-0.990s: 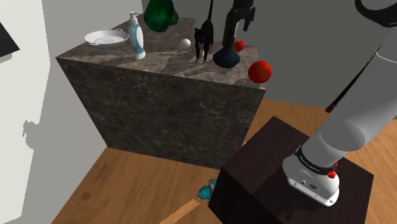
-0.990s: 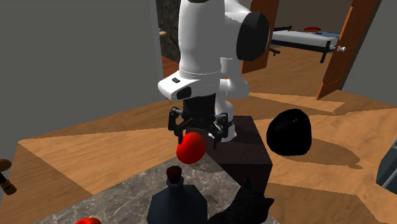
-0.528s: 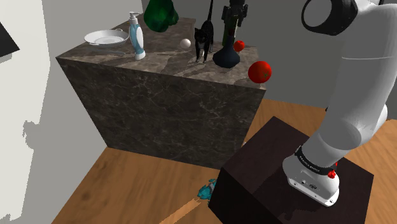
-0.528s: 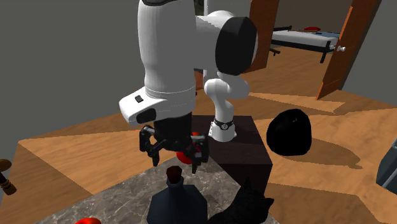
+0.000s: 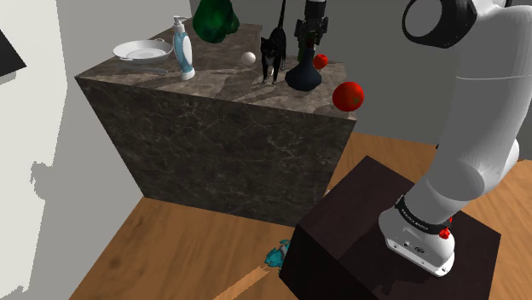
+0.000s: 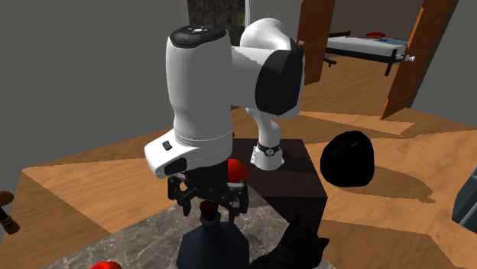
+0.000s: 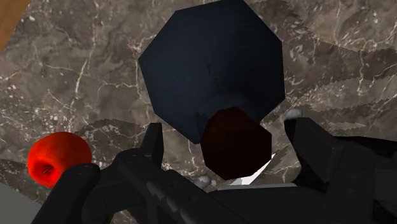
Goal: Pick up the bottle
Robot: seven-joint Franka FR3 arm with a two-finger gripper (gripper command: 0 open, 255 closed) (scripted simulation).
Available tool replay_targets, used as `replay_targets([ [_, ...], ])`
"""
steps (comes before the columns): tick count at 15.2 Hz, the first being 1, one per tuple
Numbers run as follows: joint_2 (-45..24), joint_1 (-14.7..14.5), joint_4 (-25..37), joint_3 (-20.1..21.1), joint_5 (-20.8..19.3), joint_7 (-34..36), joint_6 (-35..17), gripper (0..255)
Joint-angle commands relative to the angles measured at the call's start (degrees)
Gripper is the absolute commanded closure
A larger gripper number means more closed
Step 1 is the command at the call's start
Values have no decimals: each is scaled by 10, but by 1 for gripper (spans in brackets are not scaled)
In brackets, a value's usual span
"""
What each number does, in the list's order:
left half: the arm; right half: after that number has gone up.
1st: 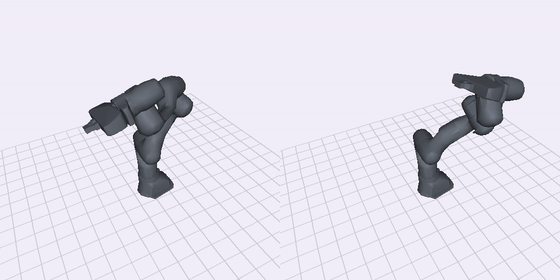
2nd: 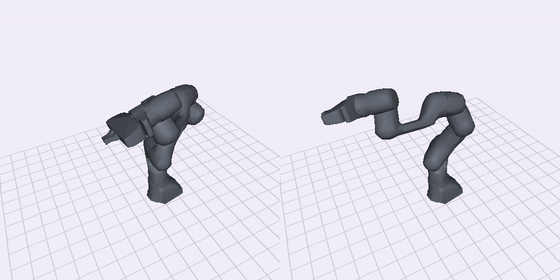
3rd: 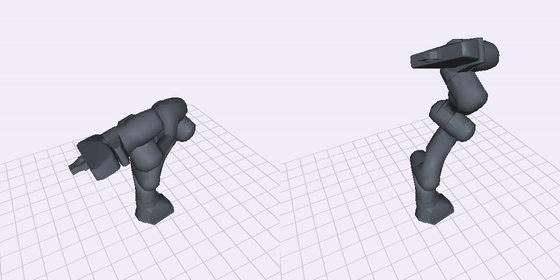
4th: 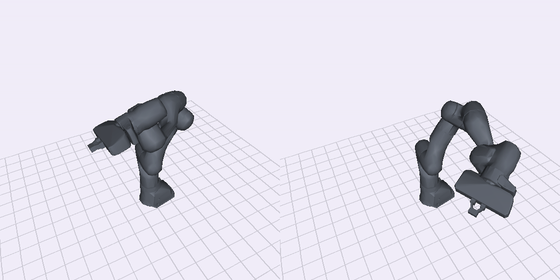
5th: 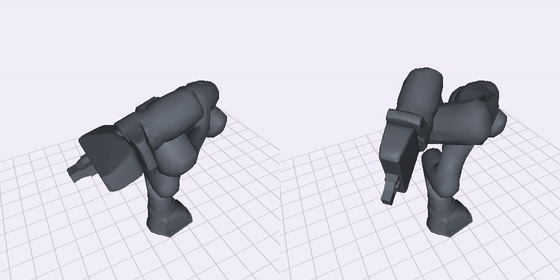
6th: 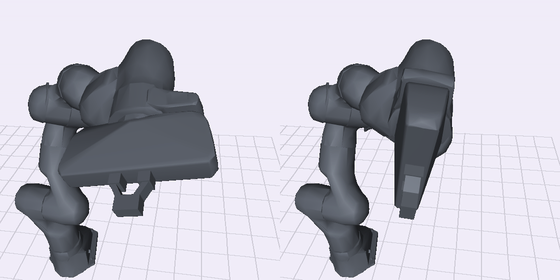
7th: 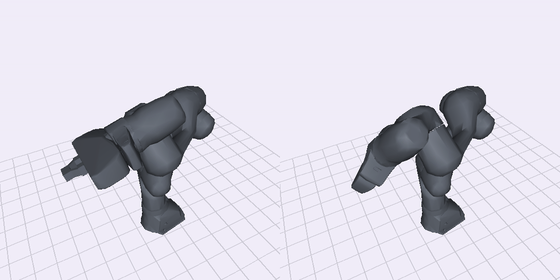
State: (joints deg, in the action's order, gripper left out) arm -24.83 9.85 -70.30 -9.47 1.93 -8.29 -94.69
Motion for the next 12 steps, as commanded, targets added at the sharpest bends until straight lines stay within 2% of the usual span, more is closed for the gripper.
replay_targets([
  [1,2,0,-7,0,0,0,-6,0],
  [2,1,0,-7,0,0,0,-6,255],
  [12,0,0,3,0,0,0,2,255],
])
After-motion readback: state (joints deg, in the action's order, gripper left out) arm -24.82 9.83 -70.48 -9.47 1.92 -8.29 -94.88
